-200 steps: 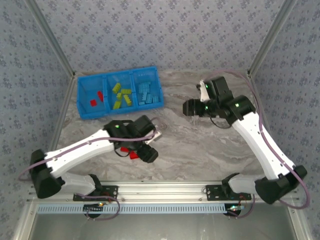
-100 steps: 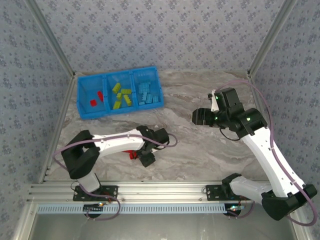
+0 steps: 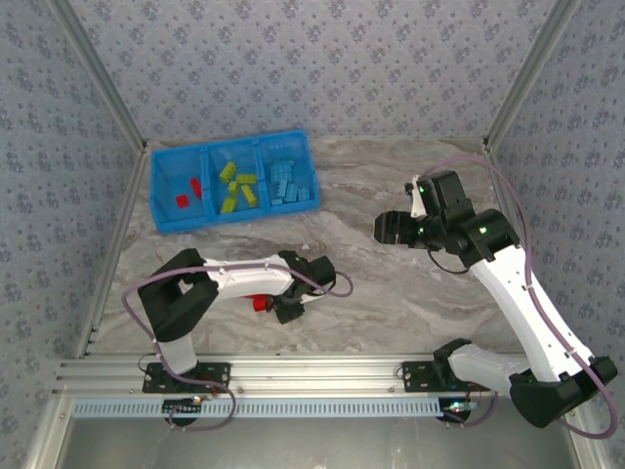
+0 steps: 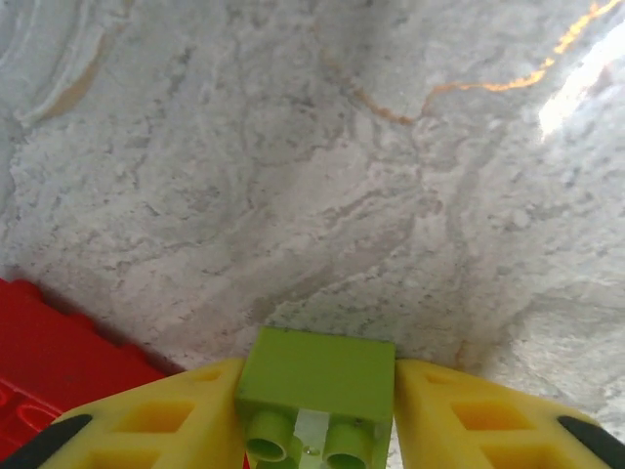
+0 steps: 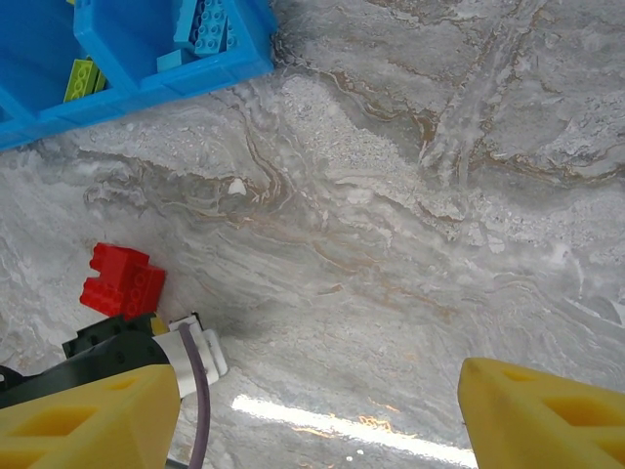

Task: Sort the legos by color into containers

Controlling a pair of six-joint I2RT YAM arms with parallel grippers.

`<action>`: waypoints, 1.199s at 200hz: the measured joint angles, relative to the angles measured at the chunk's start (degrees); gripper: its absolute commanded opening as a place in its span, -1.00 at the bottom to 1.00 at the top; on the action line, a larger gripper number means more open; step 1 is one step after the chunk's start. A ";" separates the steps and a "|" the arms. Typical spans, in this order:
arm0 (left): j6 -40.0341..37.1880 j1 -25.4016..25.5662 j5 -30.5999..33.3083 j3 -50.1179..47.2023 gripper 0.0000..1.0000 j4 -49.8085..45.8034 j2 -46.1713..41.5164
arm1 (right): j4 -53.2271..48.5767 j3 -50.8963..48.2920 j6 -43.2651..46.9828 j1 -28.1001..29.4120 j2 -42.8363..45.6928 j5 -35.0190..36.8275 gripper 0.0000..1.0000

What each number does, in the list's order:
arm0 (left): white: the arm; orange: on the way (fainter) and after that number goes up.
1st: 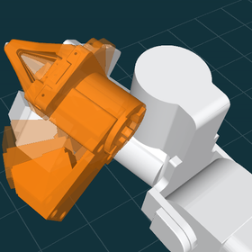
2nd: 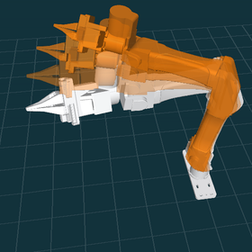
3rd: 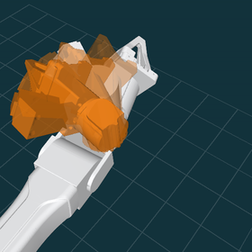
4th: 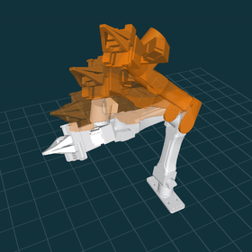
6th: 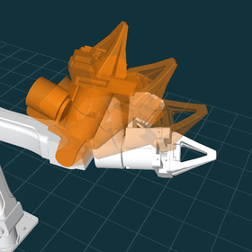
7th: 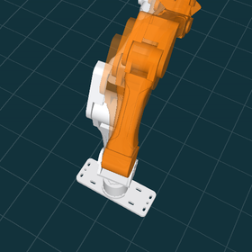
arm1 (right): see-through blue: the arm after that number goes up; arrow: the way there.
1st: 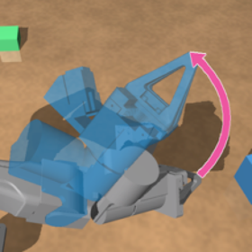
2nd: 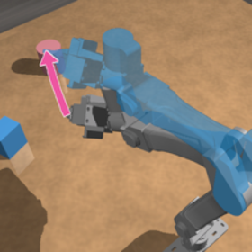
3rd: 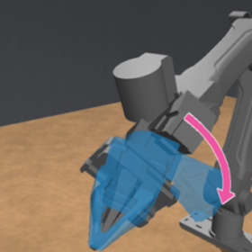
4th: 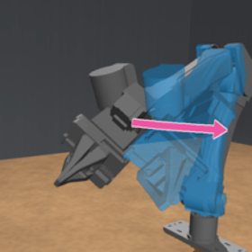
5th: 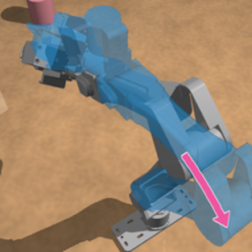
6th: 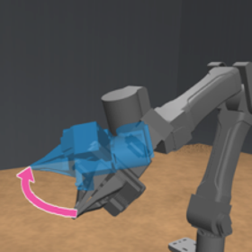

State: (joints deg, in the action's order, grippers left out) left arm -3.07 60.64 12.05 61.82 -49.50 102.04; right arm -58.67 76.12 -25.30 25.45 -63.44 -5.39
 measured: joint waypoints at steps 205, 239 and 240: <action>24.48 -41.09 -7.39 19.61 -0.45 8.28 -16.41 | 19.15 -3.98 -9.49 13.90 -0.02 -17.03 0.52; 28.04 -46.97 -8.92 31.19 -0.32 5.95 -2.89 | 18.08 -3.76 -9.44 13.97 -0.52 -15.04 0.52; 28.15 -47.06 -9.03 31.80 -0.31 5.81 -2.32 | 18.01 -3.74 -9.46 13.97 -0.52 -14.97 0.52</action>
State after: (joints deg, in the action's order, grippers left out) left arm 25.08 13.58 3.03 93.62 -43.68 99.72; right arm -40.66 72.38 -34.76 39.42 -63.96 -20.36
